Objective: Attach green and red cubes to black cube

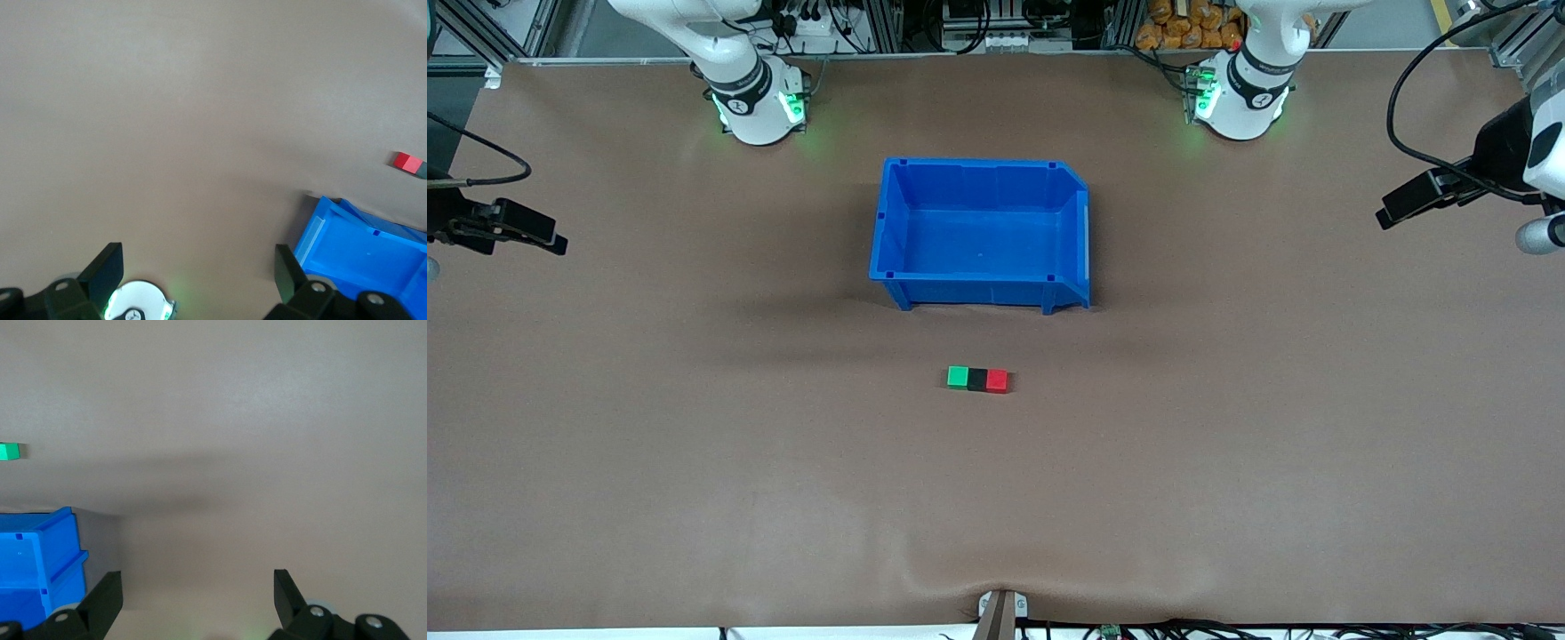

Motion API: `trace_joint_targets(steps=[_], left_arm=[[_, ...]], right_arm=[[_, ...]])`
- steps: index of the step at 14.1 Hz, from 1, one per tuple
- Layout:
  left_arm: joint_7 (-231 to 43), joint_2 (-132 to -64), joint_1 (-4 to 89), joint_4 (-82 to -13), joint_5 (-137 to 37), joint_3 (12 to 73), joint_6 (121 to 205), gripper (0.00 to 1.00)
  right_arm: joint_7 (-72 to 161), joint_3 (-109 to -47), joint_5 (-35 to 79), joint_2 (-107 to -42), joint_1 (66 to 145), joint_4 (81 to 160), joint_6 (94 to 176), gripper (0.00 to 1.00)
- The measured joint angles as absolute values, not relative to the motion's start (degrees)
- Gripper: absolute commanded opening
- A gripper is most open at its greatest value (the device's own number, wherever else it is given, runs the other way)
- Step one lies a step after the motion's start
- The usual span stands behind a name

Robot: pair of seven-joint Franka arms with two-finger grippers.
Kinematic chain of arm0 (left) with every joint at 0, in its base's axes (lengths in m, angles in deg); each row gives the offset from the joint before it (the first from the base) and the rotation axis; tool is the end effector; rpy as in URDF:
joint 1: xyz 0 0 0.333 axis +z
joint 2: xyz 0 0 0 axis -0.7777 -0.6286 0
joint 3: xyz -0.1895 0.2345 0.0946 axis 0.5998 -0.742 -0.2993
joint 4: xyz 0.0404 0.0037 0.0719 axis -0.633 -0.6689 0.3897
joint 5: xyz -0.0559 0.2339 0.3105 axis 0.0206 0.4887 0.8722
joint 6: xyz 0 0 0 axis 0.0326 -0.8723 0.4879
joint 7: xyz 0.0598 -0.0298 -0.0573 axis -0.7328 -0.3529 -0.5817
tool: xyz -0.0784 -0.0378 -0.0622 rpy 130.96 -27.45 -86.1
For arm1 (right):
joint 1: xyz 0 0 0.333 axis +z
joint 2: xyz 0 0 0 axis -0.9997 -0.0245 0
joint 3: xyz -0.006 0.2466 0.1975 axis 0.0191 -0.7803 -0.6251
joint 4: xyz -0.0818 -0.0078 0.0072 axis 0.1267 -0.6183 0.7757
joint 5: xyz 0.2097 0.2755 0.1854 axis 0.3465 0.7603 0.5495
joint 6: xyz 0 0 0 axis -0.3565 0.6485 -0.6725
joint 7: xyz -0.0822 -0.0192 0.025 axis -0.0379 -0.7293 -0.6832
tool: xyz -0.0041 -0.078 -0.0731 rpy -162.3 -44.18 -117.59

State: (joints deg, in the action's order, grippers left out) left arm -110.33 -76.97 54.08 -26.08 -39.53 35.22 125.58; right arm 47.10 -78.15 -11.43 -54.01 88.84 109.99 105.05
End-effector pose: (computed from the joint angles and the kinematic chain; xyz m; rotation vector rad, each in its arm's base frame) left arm 0.5543 -0.0699 0.6609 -3.0877 -0.4021 0.0758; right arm 0.5584 -0.0433 0.6048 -3.0808 0.0681 0.1430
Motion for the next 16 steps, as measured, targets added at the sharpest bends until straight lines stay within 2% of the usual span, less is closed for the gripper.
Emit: trace_joint_targets(steps=[3,6,16], left_arm=[[-107.2,-71.7,54.1,-35.1,-39.5,34.7,131.1,1.0],[-104.3,-66.2,53.9,-40.7,-39.5,33.4,131.6,1.0],[-96.5,-64.3,52.6,-41.0,-39.5,30.1,131.3,1.0]], right_arm=[[47.1,-78.1,-11.4,-54.0,88.8,110.0,105.0,1.0],[47.1,-78.1,-11.4,-54.0,88.8,110.0,105.0,1.0],[47.1,-78.1,-11.4,-54.0,88.8,110.0,105.0,1.0]])
